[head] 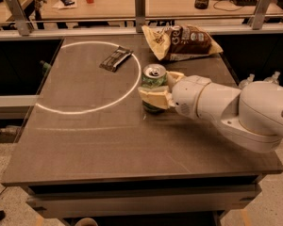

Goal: Move green can near rxbar chocolate

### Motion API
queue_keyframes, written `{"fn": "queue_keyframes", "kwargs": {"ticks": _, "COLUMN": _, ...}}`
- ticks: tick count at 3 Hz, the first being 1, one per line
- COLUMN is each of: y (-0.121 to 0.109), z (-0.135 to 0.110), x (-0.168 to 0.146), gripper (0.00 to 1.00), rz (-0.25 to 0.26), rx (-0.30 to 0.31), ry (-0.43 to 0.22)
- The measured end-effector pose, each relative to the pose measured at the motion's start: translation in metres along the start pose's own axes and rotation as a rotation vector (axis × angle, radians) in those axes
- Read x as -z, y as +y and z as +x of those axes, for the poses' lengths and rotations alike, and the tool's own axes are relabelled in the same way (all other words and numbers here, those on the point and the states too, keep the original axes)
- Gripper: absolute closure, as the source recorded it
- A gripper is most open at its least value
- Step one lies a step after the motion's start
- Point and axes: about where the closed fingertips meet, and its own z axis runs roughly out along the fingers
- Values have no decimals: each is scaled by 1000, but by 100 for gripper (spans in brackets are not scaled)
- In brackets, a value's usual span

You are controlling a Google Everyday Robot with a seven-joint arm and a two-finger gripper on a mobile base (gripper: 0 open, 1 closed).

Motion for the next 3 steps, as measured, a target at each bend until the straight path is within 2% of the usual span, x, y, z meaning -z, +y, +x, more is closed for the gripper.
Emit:
{"fn": "queue_keyframes", "kwargs": {"ticks": 1, "y": -14, "z": -47, "x": 0, "gripper": 100, "rz": 19, "rx": 46, "ry": -111}}
{"fn": "queue_keyframes", "kwargs": {"ticks": 2, "y": -28, "z": -108, "x": 5, "gripper": 100, "rz": 42, "rx": 111, "ry": -259}}
{"fn": "queue_keyframes", "kwargs": {"ticks": 3, "y": -31, "z": -150, "x": 3, "gripper": 100, "rz": 55, "rx": 170, "ry": -304}}
